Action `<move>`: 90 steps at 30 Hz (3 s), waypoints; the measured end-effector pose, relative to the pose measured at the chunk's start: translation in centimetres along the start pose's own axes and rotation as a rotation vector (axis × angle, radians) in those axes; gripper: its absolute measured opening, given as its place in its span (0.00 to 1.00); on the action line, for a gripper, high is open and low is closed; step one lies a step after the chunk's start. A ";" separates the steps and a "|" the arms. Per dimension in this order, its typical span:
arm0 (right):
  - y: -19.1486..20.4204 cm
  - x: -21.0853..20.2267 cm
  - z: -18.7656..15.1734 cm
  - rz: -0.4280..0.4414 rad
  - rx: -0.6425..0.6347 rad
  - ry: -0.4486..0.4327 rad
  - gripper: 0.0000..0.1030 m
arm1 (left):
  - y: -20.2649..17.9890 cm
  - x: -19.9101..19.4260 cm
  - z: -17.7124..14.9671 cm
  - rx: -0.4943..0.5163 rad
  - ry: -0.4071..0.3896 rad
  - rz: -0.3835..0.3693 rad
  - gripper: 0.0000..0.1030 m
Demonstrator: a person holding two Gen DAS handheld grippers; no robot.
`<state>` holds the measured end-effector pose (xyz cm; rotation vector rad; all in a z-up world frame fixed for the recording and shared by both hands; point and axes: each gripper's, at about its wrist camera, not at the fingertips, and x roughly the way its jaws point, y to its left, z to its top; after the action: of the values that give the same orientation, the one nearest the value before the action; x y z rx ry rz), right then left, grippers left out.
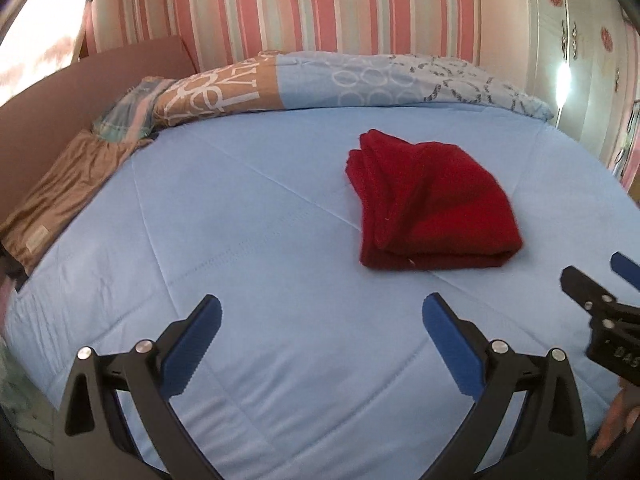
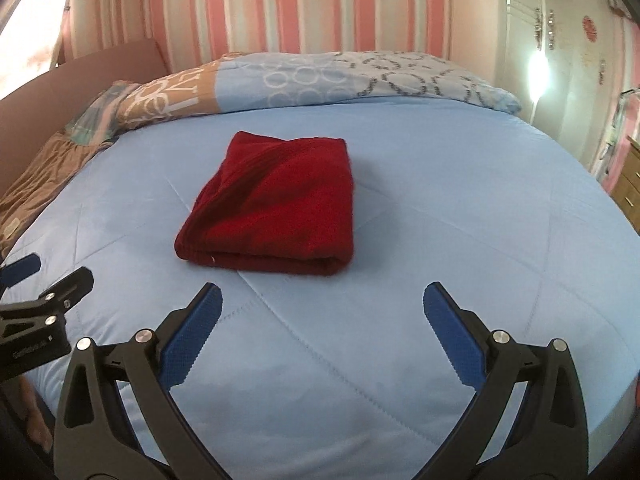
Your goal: Fold small clothes
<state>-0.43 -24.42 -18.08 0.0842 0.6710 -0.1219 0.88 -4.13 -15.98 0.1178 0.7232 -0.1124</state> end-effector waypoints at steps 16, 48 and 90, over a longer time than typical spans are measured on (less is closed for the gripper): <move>0.2 -4.0 -0.6 -0.021 -0.025 -0.117 0.97 | -0.7 -4.5 -0.2 0.031 -0.152 0.122 0.98; 0.3 -6.8 1.5 -0.042 -0.021 -0.242 0.97 | 0.7 -7.4 2.1 -0.014 -0.248 0.024 0.98; 0.2 -6.2 0.8 -0.054 -0.037 -0.229 0.97 | 1.0 -6.9 2.2 -0.004 -0.229 0.037 0.98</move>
<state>-4.78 -23.83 -13.57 0.0160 0.4468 -0.1679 -2.69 -3.04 -9.73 0.1123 0.4925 -0.0877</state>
